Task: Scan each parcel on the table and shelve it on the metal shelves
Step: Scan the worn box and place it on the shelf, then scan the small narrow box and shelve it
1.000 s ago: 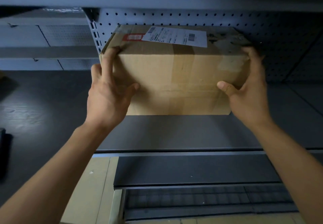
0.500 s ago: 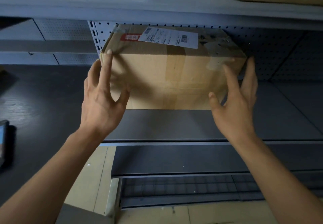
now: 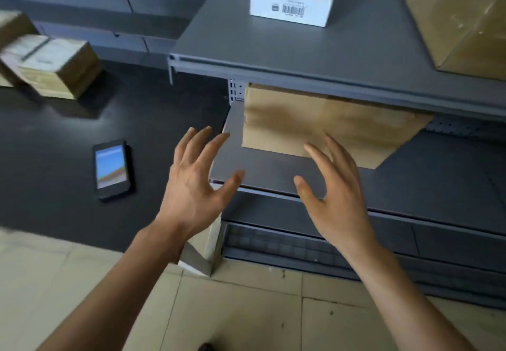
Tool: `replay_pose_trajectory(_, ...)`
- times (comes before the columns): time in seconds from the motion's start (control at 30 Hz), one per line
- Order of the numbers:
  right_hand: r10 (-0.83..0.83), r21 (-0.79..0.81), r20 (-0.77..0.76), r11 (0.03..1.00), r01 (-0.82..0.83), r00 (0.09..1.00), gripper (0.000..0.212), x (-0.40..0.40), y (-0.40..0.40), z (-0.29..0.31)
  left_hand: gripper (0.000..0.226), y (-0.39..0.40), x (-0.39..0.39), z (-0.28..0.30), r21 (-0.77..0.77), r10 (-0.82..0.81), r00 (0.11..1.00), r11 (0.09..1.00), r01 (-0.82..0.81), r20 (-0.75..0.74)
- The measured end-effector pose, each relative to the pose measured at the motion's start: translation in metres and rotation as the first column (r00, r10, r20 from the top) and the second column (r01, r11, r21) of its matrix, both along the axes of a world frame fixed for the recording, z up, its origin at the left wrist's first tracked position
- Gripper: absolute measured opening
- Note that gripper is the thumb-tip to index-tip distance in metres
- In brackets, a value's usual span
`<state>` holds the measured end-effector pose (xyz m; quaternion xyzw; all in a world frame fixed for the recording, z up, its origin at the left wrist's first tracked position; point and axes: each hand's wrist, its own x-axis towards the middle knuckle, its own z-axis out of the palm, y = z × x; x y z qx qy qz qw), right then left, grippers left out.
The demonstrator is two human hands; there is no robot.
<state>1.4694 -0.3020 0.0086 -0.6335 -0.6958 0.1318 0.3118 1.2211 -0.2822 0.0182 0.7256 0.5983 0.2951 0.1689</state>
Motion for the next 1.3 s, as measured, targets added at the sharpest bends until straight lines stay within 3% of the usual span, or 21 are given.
replay_pose_trajectory(0.2, 0.108, -0.106, -0.113, 0.987, -0.12, 0.988, 0.052, -0.076, -0.023, 0.031, 0.065, -0.046, -0.07, 0.05, -0.17, 0.098, 0.993, 0.982, -0.087, 0.059)
replay_pose_trajectory(0.43, 0.155, -0.243, -0.101, 0.954, -0.175, 0.983, 0.05, -0.156, -0.033, 0.068, 0.058, -0.102, -0.167, 0.089, -0.263, 0.234, 0.967, 0.944, -0.2, 0.102)
replay_pose_trajectory(0.67, 0.213, -0.275, -0.085, 0.934, -0.228, 0.973, 0.053, -0.254, -0.037, 0.09, 0.057, -0.13, -0.244, 0.102, -0.361, 0.282, 0.953, 0.905, -0.225, 0.112)
replay_pose_trajectory(0.97, 0.274, -0.295, -0.068, 0.913, -0.282, 0.959, 0.059, -0.332, -0.015, 0.105, 0.051, -0.118, -0.298, 0.111, -0.37, 0.33, 0.929, 0.894, -0.252, 0.165)
replay_pose_trajectory(1.3, 0.308, -0.424, -0.055, 0.854, -0.301, 0.95, 0.062, -0.347, 0.055, 0.074, 0.049, -0.064, -0.317, 0.112, -0.423, 0.413, 0.899, 0.847, -0.321, 0.145)
